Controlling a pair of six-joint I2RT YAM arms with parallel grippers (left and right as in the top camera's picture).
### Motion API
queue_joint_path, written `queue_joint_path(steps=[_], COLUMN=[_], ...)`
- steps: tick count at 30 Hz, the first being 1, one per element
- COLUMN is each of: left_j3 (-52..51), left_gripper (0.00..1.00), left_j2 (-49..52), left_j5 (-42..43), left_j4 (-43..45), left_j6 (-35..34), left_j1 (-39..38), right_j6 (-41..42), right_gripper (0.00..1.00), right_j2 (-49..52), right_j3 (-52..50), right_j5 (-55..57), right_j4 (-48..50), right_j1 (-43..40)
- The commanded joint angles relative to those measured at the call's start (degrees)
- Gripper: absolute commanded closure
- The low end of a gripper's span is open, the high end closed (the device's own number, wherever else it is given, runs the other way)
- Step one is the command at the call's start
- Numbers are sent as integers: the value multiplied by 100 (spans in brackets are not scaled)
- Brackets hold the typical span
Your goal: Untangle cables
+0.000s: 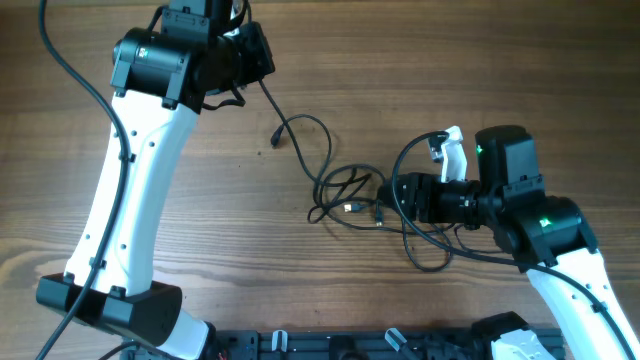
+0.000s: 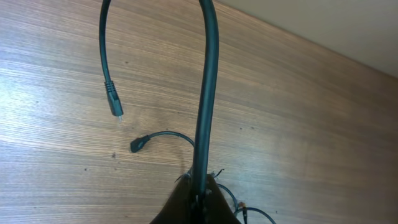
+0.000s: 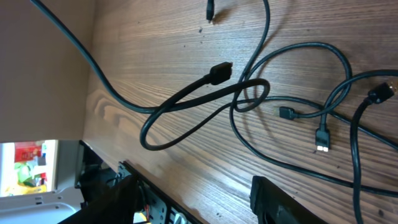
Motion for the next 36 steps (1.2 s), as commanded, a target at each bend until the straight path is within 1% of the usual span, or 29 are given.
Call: queue_joint_path(steps=[1, 4, 9, 14, 23, 26, 30, 33, 36], left_j3=[0, 0, 0, 0, 0, 0, 0, 0, 0], left_gripper=[96, 96, 96, 96, 96, 96, 96, 96, 96], left_j2=[-59, -59, -59, -59, 291, 358, 356, 356, 358], left_j5=[243, 256, 544, 610, 852, 1128, 1620, 1620, 1617], left_j4=[31, 17, -4, 7, 258, 579, 990, 1019, 1019], left_j6=[-61, -61, -59, -66, -188, -190, -192, -210, -210], left_j1=[44, 42, 42, 42, 42, 42, 42, 42, 42], right_j6=[11, -125, -131, -129, -66, 127, 190, 234, 444], right_gripper=[40, 40, 40, 40, 40, 40, 40, 43, 44], right_j2=[-70, -70, -70, -57, -20, 17, 310, 719, 1071], right_j3=[0, 0, 0, 0, 0, 0, 0, 0, 0], right_j5=[-203, -280, -697, -708, -723, -647, -649, -789, -817], right_j4=[31, 96, 315, 334, 509, 780, 835, 920, 1309], right_j1=[15, 15, 15, 15, 15, 15, 15, 61, 389])
